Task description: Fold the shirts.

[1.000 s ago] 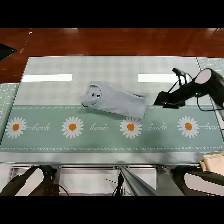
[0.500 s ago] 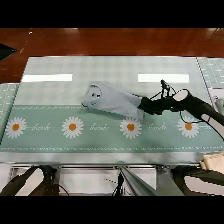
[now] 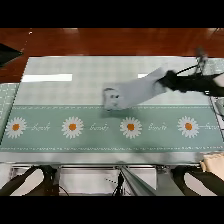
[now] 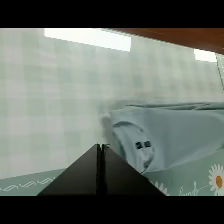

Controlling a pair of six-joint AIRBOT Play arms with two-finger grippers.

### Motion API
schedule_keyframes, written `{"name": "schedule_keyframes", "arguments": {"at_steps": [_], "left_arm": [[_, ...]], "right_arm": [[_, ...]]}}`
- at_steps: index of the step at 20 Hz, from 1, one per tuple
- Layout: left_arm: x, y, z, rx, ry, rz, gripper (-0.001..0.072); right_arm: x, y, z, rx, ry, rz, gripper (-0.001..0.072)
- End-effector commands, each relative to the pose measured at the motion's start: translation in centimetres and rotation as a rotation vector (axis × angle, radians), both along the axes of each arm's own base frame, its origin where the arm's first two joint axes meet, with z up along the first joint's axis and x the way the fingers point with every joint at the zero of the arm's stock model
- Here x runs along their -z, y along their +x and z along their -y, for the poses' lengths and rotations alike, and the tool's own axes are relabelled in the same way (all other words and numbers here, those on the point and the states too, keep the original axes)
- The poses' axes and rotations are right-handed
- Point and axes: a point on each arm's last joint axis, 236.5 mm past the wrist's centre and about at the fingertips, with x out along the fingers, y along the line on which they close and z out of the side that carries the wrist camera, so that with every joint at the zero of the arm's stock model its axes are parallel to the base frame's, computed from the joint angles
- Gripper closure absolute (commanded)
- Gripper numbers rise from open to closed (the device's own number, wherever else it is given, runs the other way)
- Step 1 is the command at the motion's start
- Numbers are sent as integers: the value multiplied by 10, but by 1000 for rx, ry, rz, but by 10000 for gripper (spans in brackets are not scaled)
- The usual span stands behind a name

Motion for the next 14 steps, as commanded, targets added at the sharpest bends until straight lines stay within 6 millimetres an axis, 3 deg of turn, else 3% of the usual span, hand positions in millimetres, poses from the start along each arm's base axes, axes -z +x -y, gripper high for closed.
{"name": "schedule_keyframes", "arguments": {"at_steps": [1,3,5,7,10,12,14], "left_arm": [[32,20,11,40,-19,-59,680],[58,35,21,60,-27,-95,680],[87,47,29,84,-22,-123,680],[116,58,33,89,-17,-150,680],[156,69,36,114,-10,-203,680],[181,77,32,110,-8,-232,680],[197,82,29,109,0,-244,680]], "right_arm": [[-86,-35,67,116,-40,88,682],[-95,-66,109,201,-89,20,682],[-87,-103,147,296,-146,-94,682],[-71,-150,189,408,-231,-252,682],[-51,-238,250,634,-359,-548,682],[-45,-293,272,779,-386,-722,682],[-46,-319,278,868,-379,-783,682]]}}
